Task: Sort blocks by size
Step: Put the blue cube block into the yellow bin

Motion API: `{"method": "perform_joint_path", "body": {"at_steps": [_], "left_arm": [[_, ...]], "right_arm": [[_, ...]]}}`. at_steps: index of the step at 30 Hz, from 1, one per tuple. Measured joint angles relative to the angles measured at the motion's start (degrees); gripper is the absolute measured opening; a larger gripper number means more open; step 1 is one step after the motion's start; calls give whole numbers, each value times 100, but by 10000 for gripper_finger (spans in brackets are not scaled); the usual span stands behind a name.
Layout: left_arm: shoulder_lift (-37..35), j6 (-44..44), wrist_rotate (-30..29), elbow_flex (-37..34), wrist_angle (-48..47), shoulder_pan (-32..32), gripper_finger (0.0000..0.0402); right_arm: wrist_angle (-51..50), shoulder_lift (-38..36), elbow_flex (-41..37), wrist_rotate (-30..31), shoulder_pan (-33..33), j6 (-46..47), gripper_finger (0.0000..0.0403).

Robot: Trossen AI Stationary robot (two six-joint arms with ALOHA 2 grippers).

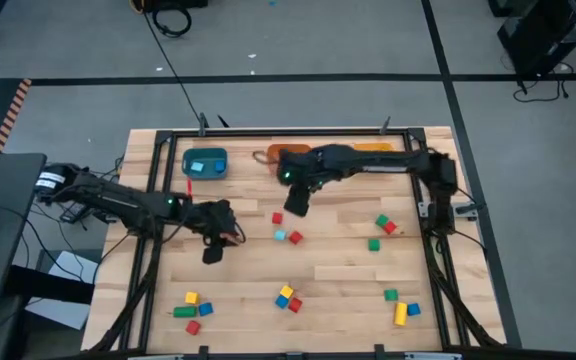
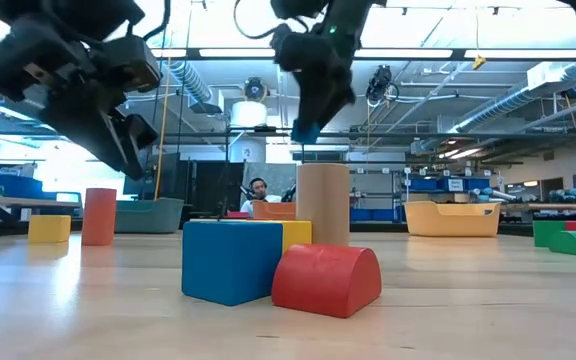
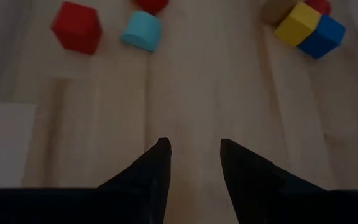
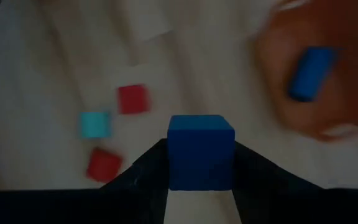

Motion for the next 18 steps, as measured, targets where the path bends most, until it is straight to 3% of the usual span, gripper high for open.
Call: {"method": "perform_joint_path", "body": {"at_steps": [8, 18], "left_arm": [[2, 319, 278, 0, -28, 671, 147], [2, 309, 282, 2, 108, 1172, 147]], "right_arm": [[-413, -1017, -232, 453, -872, -141, 145], [205, -2498, -2484, 500, -2510, 619, 145]]}}
